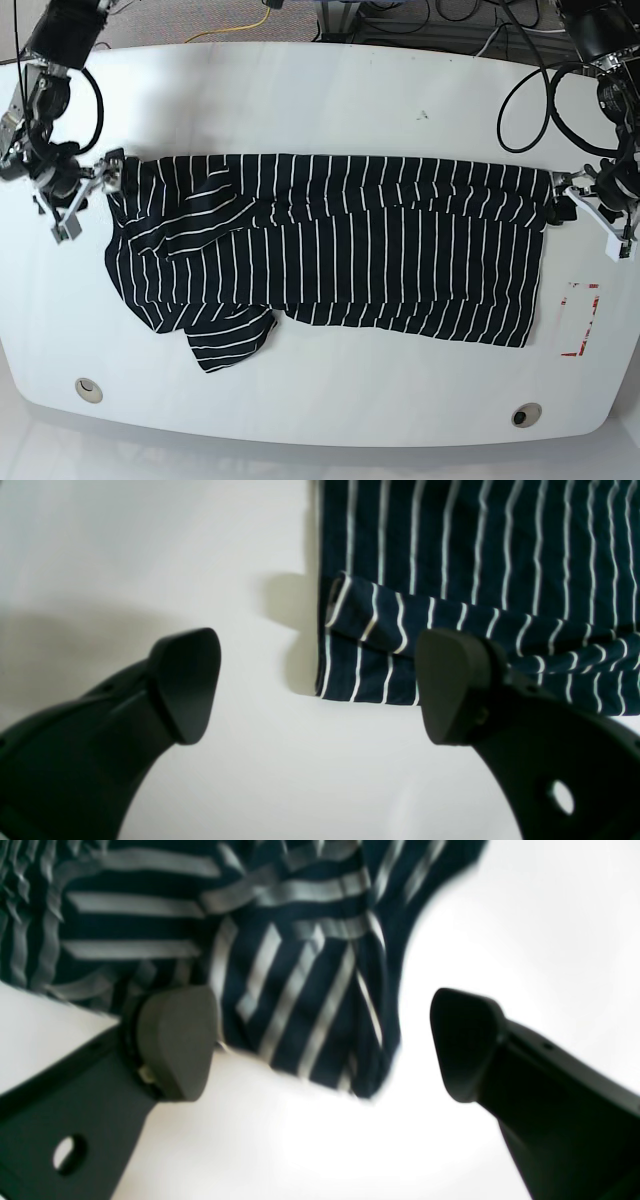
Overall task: Layout the t-shirt on the table in an organized manner, then fold the t-shirt properly
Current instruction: 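Grasp the shirt edge with the left gripper near its corner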
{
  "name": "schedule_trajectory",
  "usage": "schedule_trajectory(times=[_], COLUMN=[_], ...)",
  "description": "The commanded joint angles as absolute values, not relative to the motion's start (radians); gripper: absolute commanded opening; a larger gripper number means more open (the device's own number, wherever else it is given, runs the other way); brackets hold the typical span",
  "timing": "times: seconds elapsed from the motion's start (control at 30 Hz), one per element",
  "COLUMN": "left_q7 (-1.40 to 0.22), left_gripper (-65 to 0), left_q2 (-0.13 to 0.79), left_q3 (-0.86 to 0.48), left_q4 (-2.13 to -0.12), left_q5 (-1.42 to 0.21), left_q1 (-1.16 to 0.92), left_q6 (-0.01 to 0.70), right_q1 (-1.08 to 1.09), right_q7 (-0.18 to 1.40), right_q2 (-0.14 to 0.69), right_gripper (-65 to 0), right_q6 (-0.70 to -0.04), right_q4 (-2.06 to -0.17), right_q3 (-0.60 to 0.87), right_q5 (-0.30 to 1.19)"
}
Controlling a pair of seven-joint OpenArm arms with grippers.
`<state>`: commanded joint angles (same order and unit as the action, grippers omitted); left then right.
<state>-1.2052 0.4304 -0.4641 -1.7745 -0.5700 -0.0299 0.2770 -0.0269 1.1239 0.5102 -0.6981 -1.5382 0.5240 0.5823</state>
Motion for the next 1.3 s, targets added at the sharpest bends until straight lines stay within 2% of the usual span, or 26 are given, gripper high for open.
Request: schedule_trajectory(times=[0.3,0.53,0.9,0.93,1.03,1.23,1.3], left_q7=[-1.156,-0.987,-0.975,-0.975,-0.974,-0.974,-0.975], left_gripper=[-6.5,-5.8,-5.8,-5.8,-6.1,-6.1,-6.0], left_q2=[0.43,0.433,0.432,0.43,0.43,0.423,0.41], left_q3=[-0.456,-0.456,-0.458,-0.458,-0.461,-0.46,-0.46], left_q4=[-1.776,-1.774,-1.774,-1.774,-1.774,-1.77,-1.768], left_q5=[-0.573,-0.573,-0.575,-0.575,-0.575,-0.576,-0.575], left_q1=[-0.035,-0.097,-0.102,-0.102,-0.102,-0.102,-0.104], left_q6=[0.278,0.278,0.278,0.278,0.278,0.278,0.278], right_q1=[-0.03,-0.028,-0.031,-0.031,-0.031,-0.031,-0.031], right_q7=[1.047,0.944,0.923,0.923,0.923,0.923,0.923], right_q2=[0.475,0.473,0.472,0.472,0.464,0.453,0.453], right_gripper=[0.0,0.0,-1.9,-3.8,-15.5,-49.0,-53.7], right_q6=[-0.698,-0.698,-0.698,-0.698,-0.698,-0.698,-0.698], right_q4=[-1.457,-1.369,-1.323,-1.323,-1.323,-1.323,-1.323], right_q3=[0.532,0.533,0.533,0.533,0.533,0.533,0.529], right_q5=[0.421,0.417,0.417,0.417,0.417,0.417,0.417])
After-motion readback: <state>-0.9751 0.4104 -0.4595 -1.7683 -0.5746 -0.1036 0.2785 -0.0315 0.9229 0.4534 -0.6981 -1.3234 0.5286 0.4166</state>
